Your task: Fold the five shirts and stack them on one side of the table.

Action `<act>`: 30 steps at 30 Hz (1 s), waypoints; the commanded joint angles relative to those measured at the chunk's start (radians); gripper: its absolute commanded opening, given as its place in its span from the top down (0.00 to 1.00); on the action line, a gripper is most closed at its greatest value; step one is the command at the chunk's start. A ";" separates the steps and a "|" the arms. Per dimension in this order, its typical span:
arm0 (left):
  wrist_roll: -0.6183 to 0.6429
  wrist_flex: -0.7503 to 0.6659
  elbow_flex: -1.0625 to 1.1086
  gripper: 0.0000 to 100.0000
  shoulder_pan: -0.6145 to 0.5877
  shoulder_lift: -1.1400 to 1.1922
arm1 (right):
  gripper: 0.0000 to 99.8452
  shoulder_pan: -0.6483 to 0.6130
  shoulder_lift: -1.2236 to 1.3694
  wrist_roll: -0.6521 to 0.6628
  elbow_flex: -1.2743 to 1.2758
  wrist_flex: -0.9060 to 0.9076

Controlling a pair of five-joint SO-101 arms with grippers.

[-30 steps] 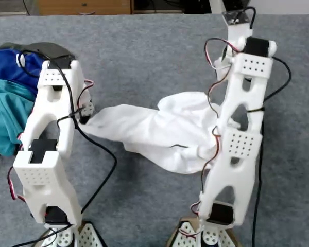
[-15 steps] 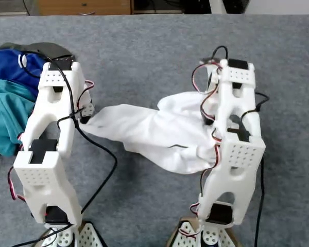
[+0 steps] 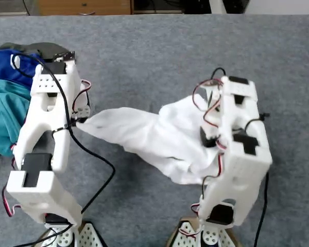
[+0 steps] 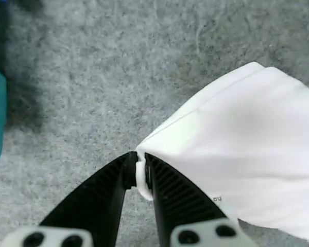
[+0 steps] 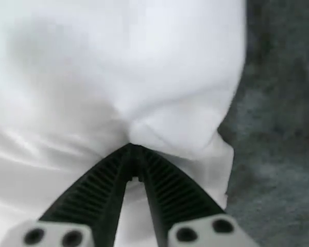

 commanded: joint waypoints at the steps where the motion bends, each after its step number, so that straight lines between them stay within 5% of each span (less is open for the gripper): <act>1: 0.018 -0.009 -0.009 0.98 -0.020 -0.068 | 1.00 0.019 -0.205 0.014 0.209 -0.078; 9: 0.017 -0.006 0.000 0.98 -0.011 -0.067 | 0.98 0.021 -0.599 0.009 0.383 -0.210; 17: 0.026 -0.009 0.000 0.98 -0.014 -0.067 | 0.81 0.016 -0.786 0.011 0.282 -0.210; 23: 0.021 -0.074 0.000 0.98 -0.012 -0.073 | 0.81 -0.022 -0.653 0.008 0.065 -0.215; 30: 0.048 -0.170 0.058 0.98 -0.012 -0.073 | 0.81 -0.114 -0.122 -0.054 -0.464 -0.081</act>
